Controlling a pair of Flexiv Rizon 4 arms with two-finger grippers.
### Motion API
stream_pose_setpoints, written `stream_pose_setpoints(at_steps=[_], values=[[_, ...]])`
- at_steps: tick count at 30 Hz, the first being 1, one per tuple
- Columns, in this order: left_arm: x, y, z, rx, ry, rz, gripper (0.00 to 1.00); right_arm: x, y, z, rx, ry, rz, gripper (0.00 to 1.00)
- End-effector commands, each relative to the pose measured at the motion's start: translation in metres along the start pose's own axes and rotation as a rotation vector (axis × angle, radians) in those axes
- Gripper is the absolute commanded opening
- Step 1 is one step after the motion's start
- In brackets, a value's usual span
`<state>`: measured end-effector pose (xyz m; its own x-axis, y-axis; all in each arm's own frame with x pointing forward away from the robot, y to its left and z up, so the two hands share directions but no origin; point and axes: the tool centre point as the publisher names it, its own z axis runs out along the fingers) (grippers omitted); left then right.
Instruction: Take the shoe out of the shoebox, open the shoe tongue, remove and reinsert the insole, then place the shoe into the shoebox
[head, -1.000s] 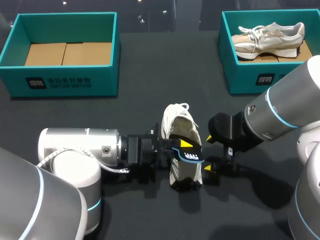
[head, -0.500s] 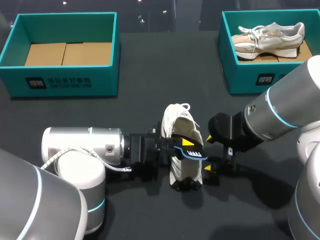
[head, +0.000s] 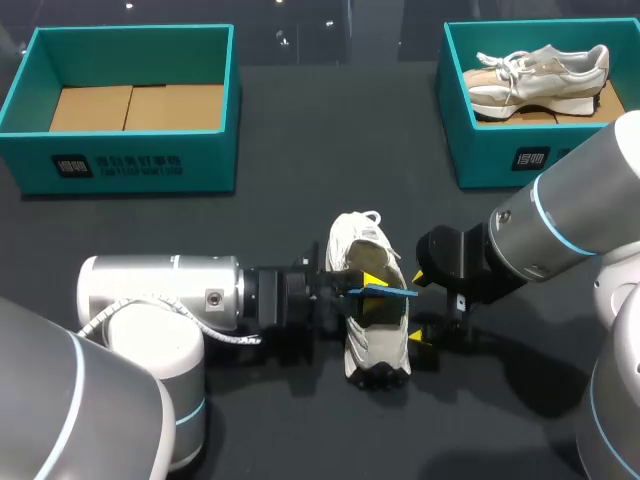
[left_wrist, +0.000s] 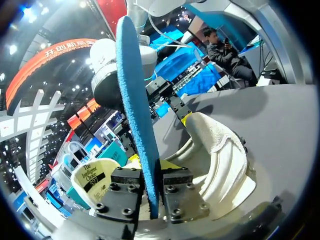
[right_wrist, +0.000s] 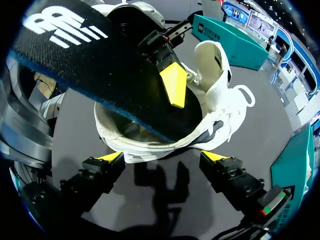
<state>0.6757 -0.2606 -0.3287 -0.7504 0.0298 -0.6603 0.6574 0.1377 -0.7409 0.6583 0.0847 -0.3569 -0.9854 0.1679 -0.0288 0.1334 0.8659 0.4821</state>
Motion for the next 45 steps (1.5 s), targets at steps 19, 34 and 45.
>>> stream_pose_setpoints(at_steps=[19,34,45], values=[[0.011,-0.034,-0.005,0.015,0.001,-0.011,0.33,0.002,0.0,0.0,0.0,-0.003,-0.001,1.0],[0.017,-0.049,-0.003,0.013,0.006,0.032,0.15,0.002,0.0,0.0,0.0,-0.003,-0.001,1.0],[0.018,-0.024,0.003,-0.01,0.006,0.098,0.0,0.002,0.0,0.0,0.0,-0.003,-0.001,1.0]])
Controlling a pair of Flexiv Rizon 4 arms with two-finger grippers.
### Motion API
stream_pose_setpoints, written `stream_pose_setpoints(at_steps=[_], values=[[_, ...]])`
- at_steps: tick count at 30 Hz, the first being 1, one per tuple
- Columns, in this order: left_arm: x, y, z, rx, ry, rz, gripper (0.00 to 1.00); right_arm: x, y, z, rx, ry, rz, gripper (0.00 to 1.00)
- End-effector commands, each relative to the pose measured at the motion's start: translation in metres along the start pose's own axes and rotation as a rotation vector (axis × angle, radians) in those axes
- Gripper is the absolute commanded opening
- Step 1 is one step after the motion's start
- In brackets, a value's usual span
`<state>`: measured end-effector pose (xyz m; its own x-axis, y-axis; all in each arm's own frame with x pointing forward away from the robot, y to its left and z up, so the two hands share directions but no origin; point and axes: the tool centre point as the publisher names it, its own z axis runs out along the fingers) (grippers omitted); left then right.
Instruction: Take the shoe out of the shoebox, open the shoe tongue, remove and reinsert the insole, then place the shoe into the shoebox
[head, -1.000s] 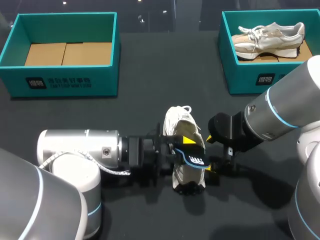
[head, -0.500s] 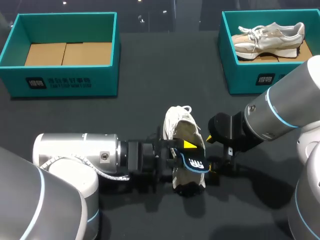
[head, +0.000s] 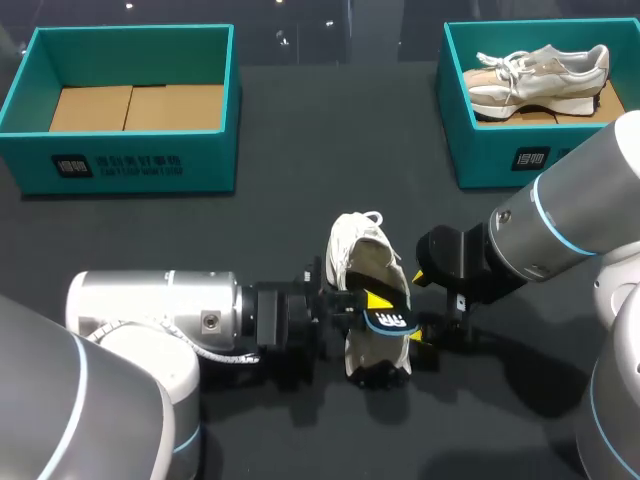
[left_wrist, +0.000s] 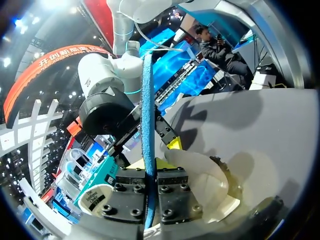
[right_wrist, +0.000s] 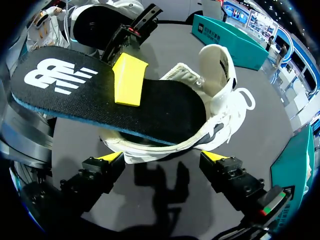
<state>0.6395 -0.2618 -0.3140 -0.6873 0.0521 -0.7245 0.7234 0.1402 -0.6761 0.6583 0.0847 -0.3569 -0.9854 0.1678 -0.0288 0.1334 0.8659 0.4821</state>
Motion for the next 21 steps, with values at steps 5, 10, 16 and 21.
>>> stream_pose_setpoints(at_steps=[5,10,16,21], values=[[0.001,0.025,0.008,-0.029,0.002,0.03,0.0,0.002,0.0,0.0,0.0,-0.003,0.0,1.0],[0.0,0.037,0.007,-0.058,0.003,0.045,0.0,0.002,0.0,0.0,0.0,-0.003,0.0,1.0],[-0.003,0.043,0.006,-0.078,0.001,0.029,0.0,0.002,0.0,0.0,0.0,-0.003,0.0,1.0],[-0.003,0.033,0.003,-0.063,0.005,0.02,0.13,0.002,0.0,0.0,0.0,-0.003,0.0,1.0]])
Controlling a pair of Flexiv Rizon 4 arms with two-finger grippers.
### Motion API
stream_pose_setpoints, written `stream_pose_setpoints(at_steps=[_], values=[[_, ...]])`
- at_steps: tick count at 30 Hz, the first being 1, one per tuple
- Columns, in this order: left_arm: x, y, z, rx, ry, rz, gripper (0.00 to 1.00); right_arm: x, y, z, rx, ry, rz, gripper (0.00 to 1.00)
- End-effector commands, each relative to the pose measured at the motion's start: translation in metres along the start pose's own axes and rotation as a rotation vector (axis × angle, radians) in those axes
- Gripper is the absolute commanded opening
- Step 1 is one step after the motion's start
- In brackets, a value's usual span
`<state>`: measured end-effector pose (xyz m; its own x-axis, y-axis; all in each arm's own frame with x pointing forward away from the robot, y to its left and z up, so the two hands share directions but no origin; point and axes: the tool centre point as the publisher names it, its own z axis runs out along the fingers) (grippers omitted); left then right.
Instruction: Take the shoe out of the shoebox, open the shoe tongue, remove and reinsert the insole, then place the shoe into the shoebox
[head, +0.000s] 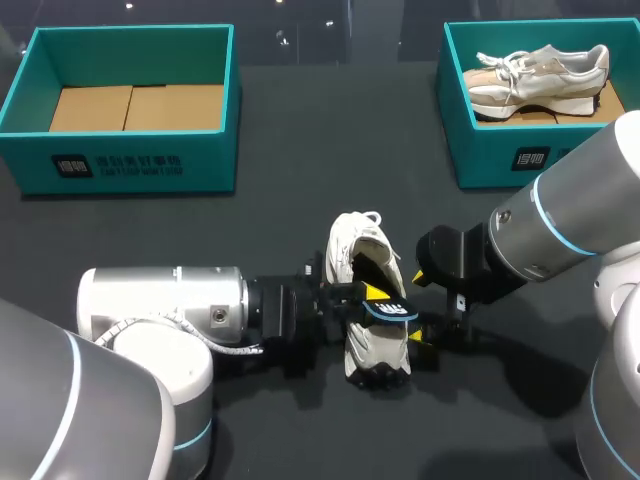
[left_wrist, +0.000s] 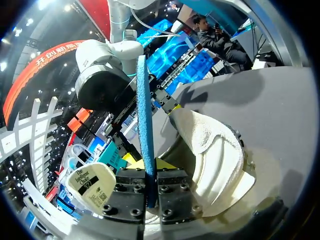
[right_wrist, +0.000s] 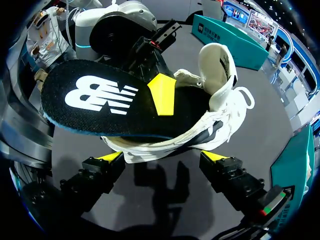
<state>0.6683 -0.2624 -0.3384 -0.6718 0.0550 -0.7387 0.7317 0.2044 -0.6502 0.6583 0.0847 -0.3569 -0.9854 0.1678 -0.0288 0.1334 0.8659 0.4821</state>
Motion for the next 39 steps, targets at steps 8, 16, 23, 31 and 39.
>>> stream_pose_setpoints(at_steps=[8,16,23,31,39], values=[[-0.003,-0.028,-0.011,0.052,0.009,-0.024,0.44,0.002,0.0,0.0,0.0,-0.003,0.0,1.0],[-0.004,-0.048,-0.013,0.09,0.007,-0.015,0.37,0.002,0.0,0.0,0.0,-0.003,0.0,1.0],[-0.001,-0.052,-0.006,0.091,0.018,0.007,0.25,0.002,0.0,0.0,0.0,-0.003,0.0,1.0],[0.004,-0.039,-0.001,0.082,0.022,0.063,0.0,0.002,0.0,0.0,0.0,-0.003,0.0,1.0],[0.002,-0.015,0.0,0.062,0.021,0.107,0.0,0.002,0.0,0.0,0.0,-0.003,0.0,1.0]])
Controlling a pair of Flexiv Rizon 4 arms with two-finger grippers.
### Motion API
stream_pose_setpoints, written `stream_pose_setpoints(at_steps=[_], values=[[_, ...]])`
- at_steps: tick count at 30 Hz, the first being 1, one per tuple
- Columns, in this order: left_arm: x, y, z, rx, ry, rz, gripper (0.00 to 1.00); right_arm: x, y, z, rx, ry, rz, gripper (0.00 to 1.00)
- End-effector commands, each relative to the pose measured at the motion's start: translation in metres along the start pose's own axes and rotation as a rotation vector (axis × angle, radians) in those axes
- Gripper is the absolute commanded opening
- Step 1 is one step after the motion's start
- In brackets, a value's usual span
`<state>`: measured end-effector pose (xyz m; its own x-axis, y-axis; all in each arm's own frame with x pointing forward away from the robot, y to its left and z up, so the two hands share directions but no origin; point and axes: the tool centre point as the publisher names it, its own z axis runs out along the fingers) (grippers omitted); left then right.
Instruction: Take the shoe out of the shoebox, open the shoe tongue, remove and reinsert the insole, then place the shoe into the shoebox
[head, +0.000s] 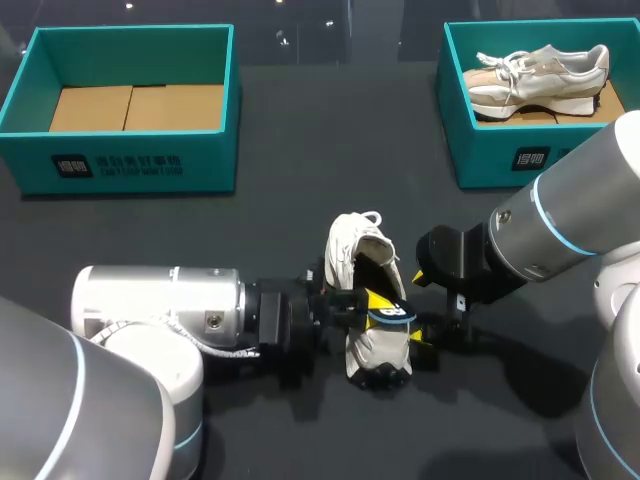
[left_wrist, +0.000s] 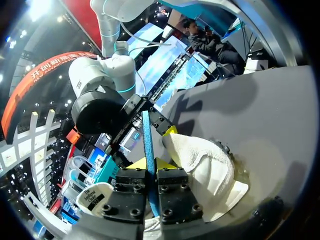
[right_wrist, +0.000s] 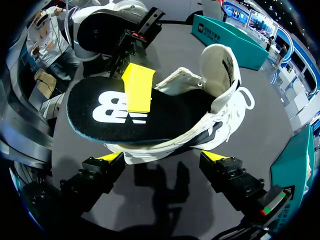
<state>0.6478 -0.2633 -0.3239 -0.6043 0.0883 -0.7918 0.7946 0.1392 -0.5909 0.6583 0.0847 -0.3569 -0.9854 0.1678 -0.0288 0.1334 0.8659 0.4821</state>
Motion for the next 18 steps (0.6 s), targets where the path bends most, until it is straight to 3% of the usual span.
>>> stream_pose_setpoints(at_steps=[1,12,17,18], values=[[0.0,0.012,0.004,0.0,0.007,0.029,0.0,0.002,0.0,0.0,0.0,-0.003,0.0,1.0],[0.001,0.034,0.003,-0.06,0.01,0.089,0.0,0.002,0.0,0.0,0.0,-0.003,0.0,1.0],[0.0,0.023,-0.002,-0.036,-0.008,0.069,0.0,0.002,0.0,0.0,0.0,-0.003,0.0,1.0],[-0.001,0.02,-0.003,-0.028,-0.01,0.062,0.06,0.002,0.0,0.0,0.0,-0.003,0.0,1.0]])
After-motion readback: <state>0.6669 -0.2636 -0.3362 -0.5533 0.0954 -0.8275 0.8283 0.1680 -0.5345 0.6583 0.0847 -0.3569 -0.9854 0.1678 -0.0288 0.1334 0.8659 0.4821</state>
